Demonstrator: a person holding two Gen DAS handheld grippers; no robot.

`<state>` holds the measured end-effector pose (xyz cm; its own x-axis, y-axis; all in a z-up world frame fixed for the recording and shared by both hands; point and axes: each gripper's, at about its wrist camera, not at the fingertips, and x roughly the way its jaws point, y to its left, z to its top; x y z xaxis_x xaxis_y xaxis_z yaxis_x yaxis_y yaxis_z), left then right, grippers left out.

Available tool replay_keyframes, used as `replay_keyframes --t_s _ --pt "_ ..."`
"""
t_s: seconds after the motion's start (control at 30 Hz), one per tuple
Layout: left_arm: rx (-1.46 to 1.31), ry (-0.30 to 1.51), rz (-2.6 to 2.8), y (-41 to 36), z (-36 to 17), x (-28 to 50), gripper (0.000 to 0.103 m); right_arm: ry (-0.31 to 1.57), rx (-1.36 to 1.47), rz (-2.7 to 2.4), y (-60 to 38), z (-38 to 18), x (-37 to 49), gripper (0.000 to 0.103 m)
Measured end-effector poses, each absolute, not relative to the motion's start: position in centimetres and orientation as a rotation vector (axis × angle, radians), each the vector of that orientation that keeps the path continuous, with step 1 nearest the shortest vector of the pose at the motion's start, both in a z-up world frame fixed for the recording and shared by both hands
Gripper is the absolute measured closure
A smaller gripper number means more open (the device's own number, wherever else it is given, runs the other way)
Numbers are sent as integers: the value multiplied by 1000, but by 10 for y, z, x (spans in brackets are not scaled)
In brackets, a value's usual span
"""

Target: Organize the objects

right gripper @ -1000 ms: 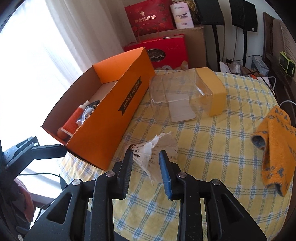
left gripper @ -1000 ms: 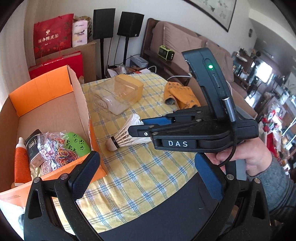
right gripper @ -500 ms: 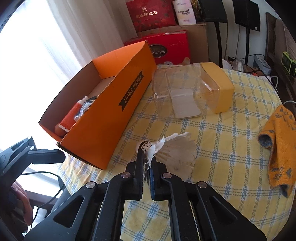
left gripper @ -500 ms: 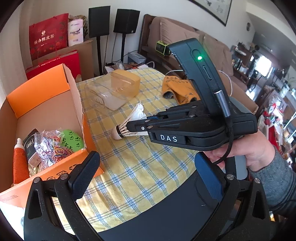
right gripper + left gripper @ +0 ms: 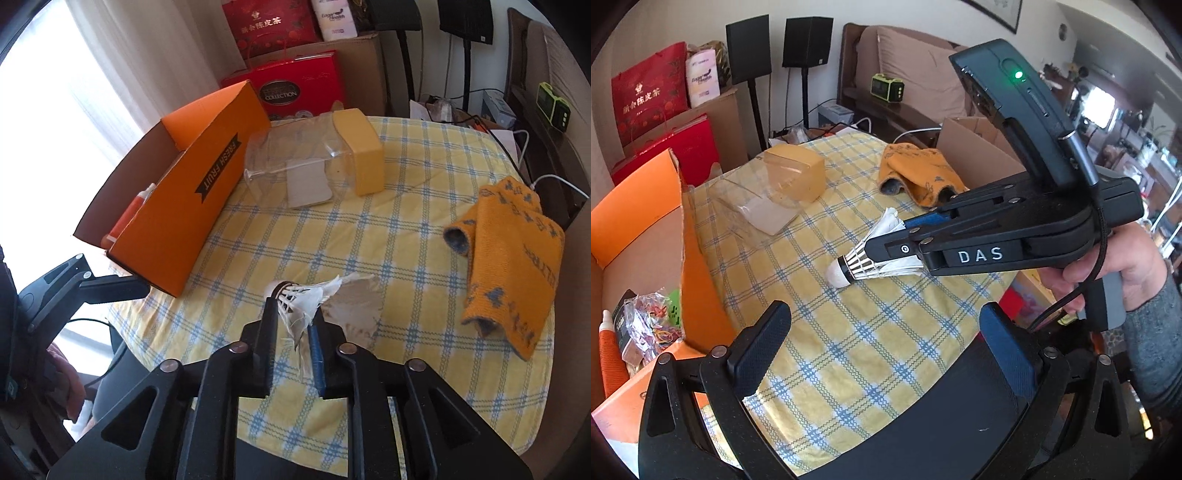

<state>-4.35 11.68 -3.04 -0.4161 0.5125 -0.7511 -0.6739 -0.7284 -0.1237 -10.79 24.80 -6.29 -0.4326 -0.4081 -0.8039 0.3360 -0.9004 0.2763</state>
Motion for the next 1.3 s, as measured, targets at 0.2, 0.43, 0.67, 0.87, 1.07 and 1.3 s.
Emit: replay_keyframes --t_s 0.2,0.43,0.67,0.87,1.07,1.3 --pt "-1031 295 2146 139 -40 -52 1 -61 1315 -2470 272 -45 -95 73" --pt "-1005 414 2186 164 -58 -73 1 -84 1288 -2556 294 -34 -85 73" --pt "-1048 455 2183 175 -76 -94 1 -127 1285 -2587 308 -34 -80 72" --pt "-1042 440 2187 178 -81 -103 1 -143 1298 -2591 313 -38 -79 59" --pt "-1057 451 2126 180 -87 -107 6 -171 1301 -2598 317 -40 -78 55" --pt "-1092 517 2037 183 -91 -98 16 -208 1296 -2604 322 -41 -77 52"
